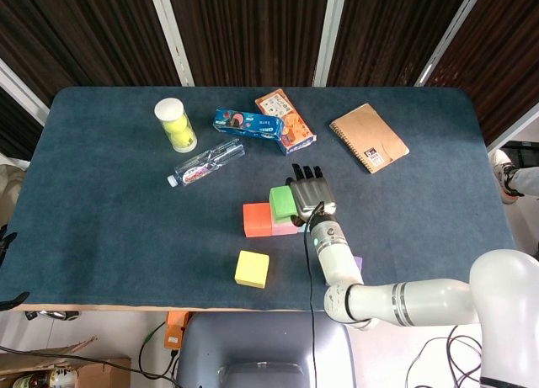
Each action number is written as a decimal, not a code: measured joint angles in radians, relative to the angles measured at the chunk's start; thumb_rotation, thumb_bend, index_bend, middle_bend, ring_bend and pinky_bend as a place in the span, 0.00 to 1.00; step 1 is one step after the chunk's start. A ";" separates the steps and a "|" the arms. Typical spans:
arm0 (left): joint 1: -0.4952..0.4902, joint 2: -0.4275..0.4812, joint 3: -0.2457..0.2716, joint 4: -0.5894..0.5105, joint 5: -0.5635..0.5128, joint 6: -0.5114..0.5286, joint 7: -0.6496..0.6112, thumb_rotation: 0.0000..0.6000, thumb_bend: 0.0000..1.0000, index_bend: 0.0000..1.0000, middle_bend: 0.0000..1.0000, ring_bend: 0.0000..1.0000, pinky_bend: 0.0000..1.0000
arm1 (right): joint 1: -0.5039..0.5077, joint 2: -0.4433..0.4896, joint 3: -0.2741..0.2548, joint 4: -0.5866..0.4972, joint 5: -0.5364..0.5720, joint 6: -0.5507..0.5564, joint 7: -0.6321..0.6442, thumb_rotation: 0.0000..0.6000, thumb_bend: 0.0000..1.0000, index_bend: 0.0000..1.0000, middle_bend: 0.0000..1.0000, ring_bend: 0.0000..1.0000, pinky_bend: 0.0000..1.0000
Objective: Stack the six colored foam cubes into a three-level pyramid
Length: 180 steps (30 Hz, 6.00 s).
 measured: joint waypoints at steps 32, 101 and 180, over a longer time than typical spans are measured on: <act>0.015 -0.006 0.007 0.035 0.015 0.009 -0.046 0.97 0.12 0.05 0.00 0.00 0.11 | 0.007 -0.123 0.073 0.051 0.055 0.096 -0.085 1.00 0.25 0.45 0.00 0.00 0.00; 0.024 -0.009 -0.001 0.055 0.001 0.000 -0.072 0.97 0.12 0.05 0.00 0.00 0.11 | -0.241 0.095 0.026 -0.223 -0.317 0.065 0.062 1.00 0.21 0.00 0.00 0.00 0.00; -0.032 -0.037 -0.018 -0.004 -0.063 -0.096 0.083 0.97 0.12 0.05 0.00 0.00 0.11 | -0.499 0.426 -0.072 0.056 -0.954 -0.551 0.855 1.00 0.32 0.49 0.05 0.00 0.00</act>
